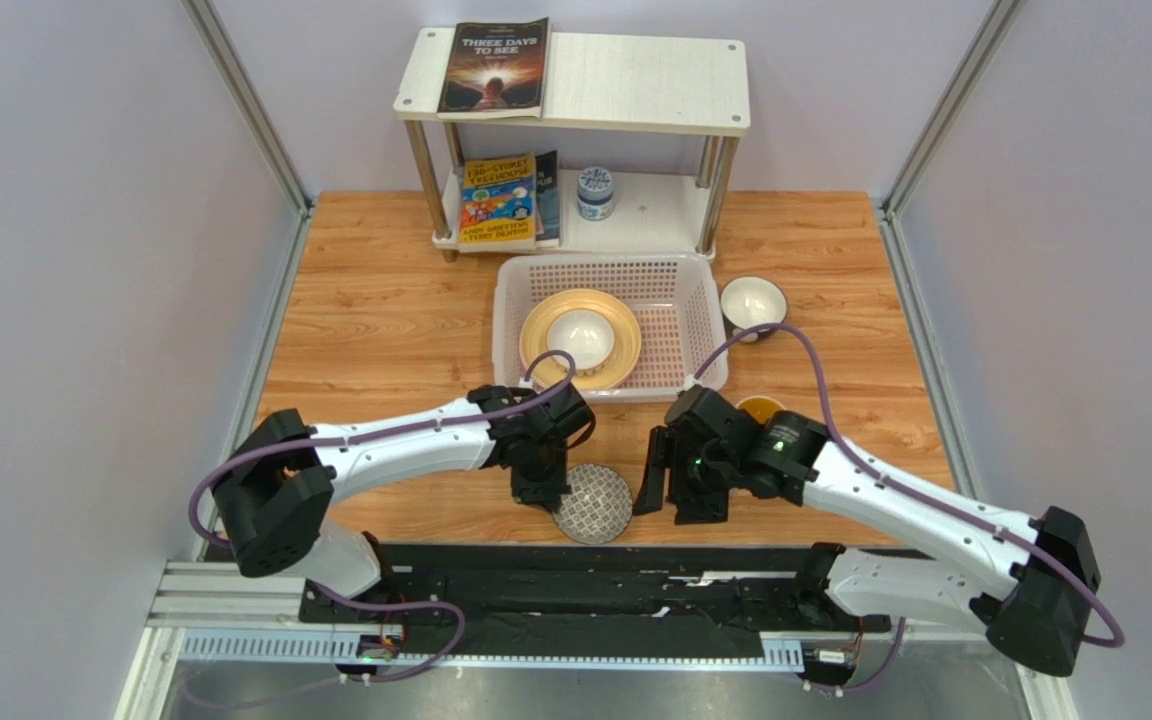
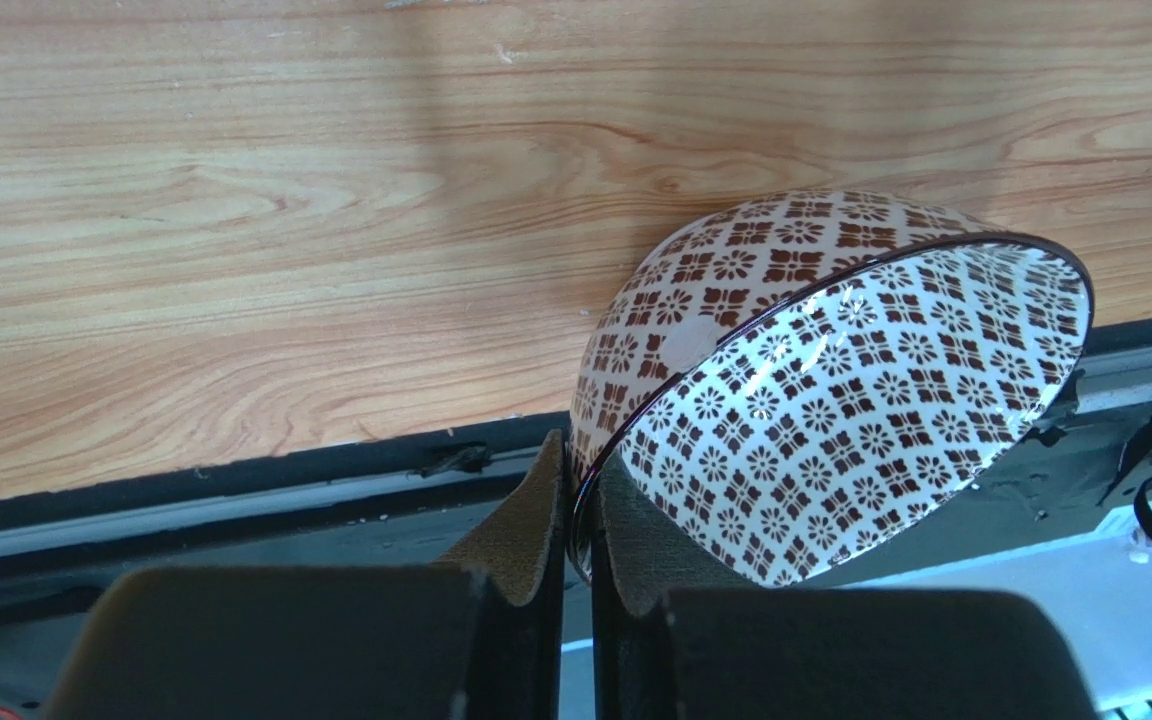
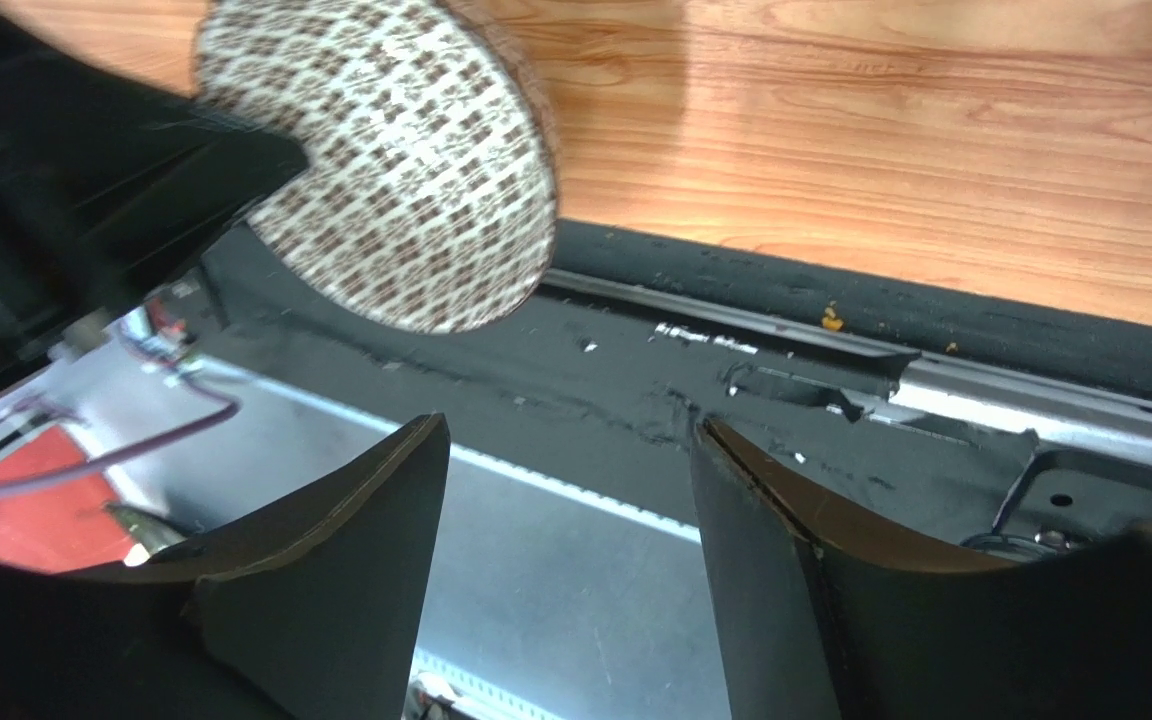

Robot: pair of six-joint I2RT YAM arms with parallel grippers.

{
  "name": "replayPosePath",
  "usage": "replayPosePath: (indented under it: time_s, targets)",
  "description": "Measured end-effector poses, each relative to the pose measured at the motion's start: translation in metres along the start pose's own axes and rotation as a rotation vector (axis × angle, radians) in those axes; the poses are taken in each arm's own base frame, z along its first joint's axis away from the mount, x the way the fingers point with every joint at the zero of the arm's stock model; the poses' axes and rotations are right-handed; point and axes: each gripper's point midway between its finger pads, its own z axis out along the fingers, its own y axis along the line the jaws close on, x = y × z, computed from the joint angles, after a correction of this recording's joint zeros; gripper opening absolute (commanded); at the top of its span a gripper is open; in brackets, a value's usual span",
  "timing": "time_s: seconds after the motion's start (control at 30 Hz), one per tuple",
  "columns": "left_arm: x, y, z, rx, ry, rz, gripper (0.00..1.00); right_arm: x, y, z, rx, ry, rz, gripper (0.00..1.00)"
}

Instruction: Place the mixed dishes into the plastic bin

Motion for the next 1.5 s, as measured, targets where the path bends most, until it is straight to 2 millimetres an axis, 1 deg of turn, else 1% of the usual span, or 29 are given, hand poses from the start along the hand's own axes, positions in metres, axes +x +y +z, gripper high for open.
replayPosePath:
  time_s: [0.1,0.27,0.37,0.4,0.5,0.53,0.6,0.63,0.7,0.73,0.77,0.8,0.83,0.9,0.93,1.0,1.03,1.07,1.1,1.13,1.17,1.2,1.23,1.27,1.3,1.33,1.43,1.47,1.5]
  targets:
    - [0.001,0.002,0.002,0.0,0.006,-0.004,0.0,0.004,-0.002,0.016,0.025,0.008,-0.002,0.66]
    - [0.003,0.005,0.004,0.02,0.009,-0.013,0.0,0.0,0.003,0.04,0.03,-0.007,0.004,0.66]
    - [0.006,0.006,0.005,0.034,0.012,-0.013,0.0,0.001,0.007,0.051,0.031,-0.005,0.0,0.65]
    - [0.007,0.007,0.005,0.036,0.014,-0.013,0.0,0.001,0.009,0.057,0.034,-0.001,-0.004,0.65]
    - [0.008,0.007,0.004,0.041,0.015,-0.013,0.0,0.004,0.009,0.07,0.051,0.014,-0.013,0.59]
    - [0.008,0.007,0.004,0.041,0.015,-0.013,0.0,0.005,0.009,0.075,0.057,0.018,-0.017,0.55]
    - [0.008,0.007,0.004,0.042,0.017,-0.013,0.0,0.01,0.008,0.083,0.073,0.028,-0.024,0.5]
    - [0.008,0.007,0.004,0.042,0.017,-0.013,0.0,0.012,0.007,0.086,0.08,0.033,-0.029,0.39]
    - [0.008,0.007,0.004,0.041,0.017,-0.012,0.0,0.019,0.005,0.09,0.094,0.045,-0.037,0.19]
    - [0.009,0.007,0.004,0.043,0.019,-0.011,0.0,0.022,0.006,0.091,0.093,0.048,-0.033,0.04]
    - [0.009,0.007,0.004,0.043,0.02,-0.009,0.03,0.023,0.01,0.092,0.079,0.045,-0.034,0.01]
    - [0.01,0.009,0.003,0.036,0.026,-0.008,0.08,0.024,0.012,0.092,0.081,0.038,-0.029,0.0]
    - [0.015,0.012,0.002,0.028,0.047,-0.017,0.16,0.022,0.013,0.092,0.08,0.024,-0.009,0.0]
    - [0.017,0.014,-0.002,0.024,0.05,-0.022,0.32,0.021,0.015,0.093,0.08,0.011,0.0,0.0]
    - [0.016,0.016,-0.004,0.021,0.041,-0.017,0.44,0.022,0.016,0.092,0.081,0.01,-0.014,0.0]
    - [0.012,0.023,-0.013,0.01,0.011,-0.027,0.55,0.027,0.014,0.089,0.101,0.016,-0.05,0.0]
    - [0.009,0.027,-0.023,0.015,-0.014,-0.033,0.55,0.029,0.012,0.085,0.119,0.02,-0.072,0.0]
    - [0.007,0.029,-0.028,0.02,-0.027,-0.036,0.56,0.03,0.011,0.084,0.124,0.021,-0.081,0.0]
    - [0.0,0.035,-0.042,0.035,-0.074,-0.054,0.58,0.03,0.009,0.079,0.142,0.023,-0.101,0.0]
    - [-0.003,0.037,-0.049,0.044,-0.099,-0.066,0.58,0.029,0.009,0.075,0.15,0.022,-0.112,0.0]
    - [-0.012,0.044,-0.065,0.069,-0.155,-0.097,0.58,0.028,0.009,0.069,0.159,0.019,-0.125,0.0]
    - [-0.016,0.048,-0.074,0.079,-0.186,-0.113,0.58,0.026,0.012,0.064,0.159,0.015,-0.136,0.0]
    - [-0.024,0.057,-0.088,0.092,-0.236,-0.15,0.58,0.022,0.018,0.055,0.153,0.006,-0.156,0.0]
    - [-0.026,0.062,-0.094,0.094,-0.257,-0.165,0.58,0.02,0.023,0.051,0.144,0.001,-0.164,0.0]
    - [-0.031,0.069,-0.102,0.094,-0.291,-0.192,0.58,0.016,0.03,0.042,0.136,-0.007,-0.178,0.0]
    - [-0.034,0.077,-0.106,0.085,-0.31,-0.213,0.58,0.011,0.04,0.033,0.121,-0.016,-0.195,0.0]
    - [-0.033,0.094,-0.109,0.044,-0.315,-0.249,0.58,-0.013,0.077,0.001,0.04,-0.069,-0.235,0.0]
    - [-0.033,0.097,-0.107,0.033,-0.31,-0.253,0.58,-0.023,0.087,-0.01,0.013,-0.089,-0.241,0.0]
    - [-0.031,0.1,-0.104,0.015,-0.296,-0.257,0.57,-0.039,0.1,-0.025,-0.02,-0.113,-0.239,0.0]
